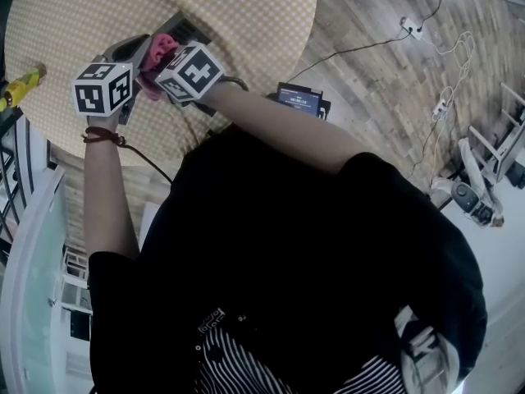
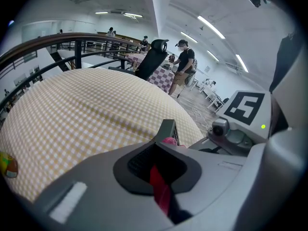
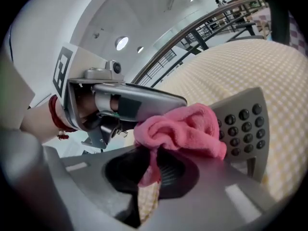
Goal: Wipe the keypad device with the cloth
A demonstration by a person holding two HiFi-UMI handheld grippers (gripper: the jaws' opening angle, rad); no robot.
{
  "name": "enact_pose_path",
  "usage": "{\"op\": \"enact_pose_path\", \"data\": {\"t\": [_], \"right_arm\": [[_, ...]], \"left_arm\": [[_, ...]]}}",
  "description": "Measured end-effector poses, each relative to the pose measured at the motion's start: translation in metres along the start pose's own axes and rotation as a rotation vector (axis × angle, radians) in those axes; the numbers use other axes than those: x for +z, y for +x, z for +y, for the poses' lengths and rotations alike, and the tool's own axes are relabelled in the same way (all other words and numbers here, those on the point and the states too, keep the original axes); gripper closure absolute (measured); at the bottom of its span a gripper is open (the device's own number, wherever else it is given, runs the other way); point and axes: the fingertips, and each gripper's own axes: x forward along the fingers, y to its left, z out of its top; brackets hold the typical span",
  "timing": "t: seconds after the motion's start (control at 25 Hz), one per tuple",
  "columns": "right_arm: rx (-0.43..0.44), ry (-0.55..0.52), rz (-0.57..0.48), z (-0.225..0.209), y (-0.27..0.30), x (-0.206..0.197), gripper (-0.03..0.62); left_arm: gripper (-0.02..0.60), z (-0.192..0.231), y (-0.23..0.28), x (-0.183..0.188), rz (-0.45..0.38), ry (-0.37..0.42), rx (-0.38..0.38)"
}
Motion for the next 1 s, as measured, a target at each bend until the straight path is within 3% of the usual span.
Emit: {"op": "enact_pose_path", "data": {"t": [0.12,0.32,0.6,0.8,1.0], "right_arm": [[0.024,0.042,0.012,-0.006,0.003,-0.012,0.548],[-0.008,0.093,0.086,-0.026,0.003,-0.048,0.548],[-0.094,0.117,0.167,-0.024,0.001,-0.061,0.548],[-0.115,-0.036,0.130,0.000,-0.008,-0.038,0.548],[-0.127,-0.198,0.077,0.054,-0.035,-0.024,0.549]], "left_arm": [[0.577,0.002,-0.001,-0.001,-0.002,0.001,0.006],[0.577,0.003,-0.002,-0.001,-0.021,-0.011,0.023],[0.578,0.002,-0.008,-0.006,-0.079,0.026,0.128],[0.578,-0.003,-0.017,0.008,-0.150,0.087,0.188],[0.577,-0.024,-0.082,0.001,-0.331,-0.046,0.199]]}}
